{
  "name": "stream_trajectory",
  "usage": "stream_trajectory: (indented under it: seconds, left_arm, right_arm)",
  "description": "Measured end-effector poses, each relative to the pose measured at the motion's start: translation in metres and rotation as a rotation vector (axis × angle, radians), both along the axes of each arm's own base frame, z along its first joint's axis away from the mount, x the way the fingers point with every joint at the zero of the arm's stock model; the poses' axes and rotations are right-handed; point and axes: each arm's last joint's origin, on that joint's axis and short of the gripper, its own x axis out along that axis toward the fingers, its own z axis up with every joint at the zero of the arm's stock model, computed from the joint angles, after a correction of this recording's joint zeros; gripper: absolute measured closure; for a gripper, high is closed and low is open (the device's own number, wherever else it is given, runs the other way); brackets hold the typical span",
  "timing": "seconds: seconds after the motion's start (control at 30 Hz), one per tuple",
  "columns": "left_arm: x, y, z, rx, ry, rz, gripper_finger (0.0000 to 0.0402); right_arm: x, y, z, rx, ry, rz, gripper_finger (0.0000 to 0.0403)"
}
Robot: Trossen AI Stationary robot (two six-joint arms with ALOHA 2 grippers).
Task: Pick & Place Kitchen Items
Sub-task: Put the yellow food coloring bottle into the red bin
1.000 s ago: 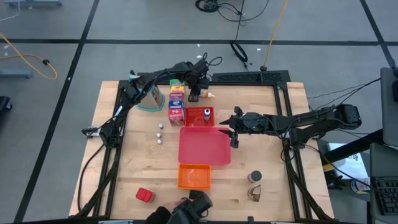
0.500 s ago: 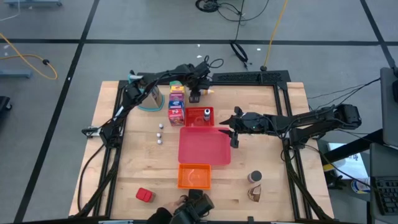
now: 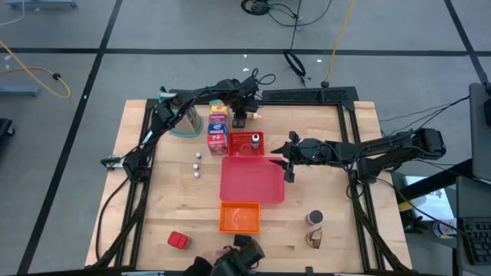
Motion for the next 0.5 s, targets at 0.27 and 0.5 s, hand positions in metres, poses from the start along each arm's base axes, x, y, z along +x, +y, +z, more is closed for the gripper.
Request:
stream_trajectory:
  seconds: [0.27, 0.5]
  left_arm:
    - [0.004, -0.009, 0.001, 0.016, 0.037, 0.029, 0.0341]
    - [0.003, -0.022, 0.012, 0.038, 0.091, 0.058, 0.0326]
  right_arm:
    - [0.0, 0.0, 0.0, 0.0, 0.0, 0.0, 0.0261]
    - [0.0, 0.0, 0.0, 0.0, 0.0, 0.0, 0.0261]
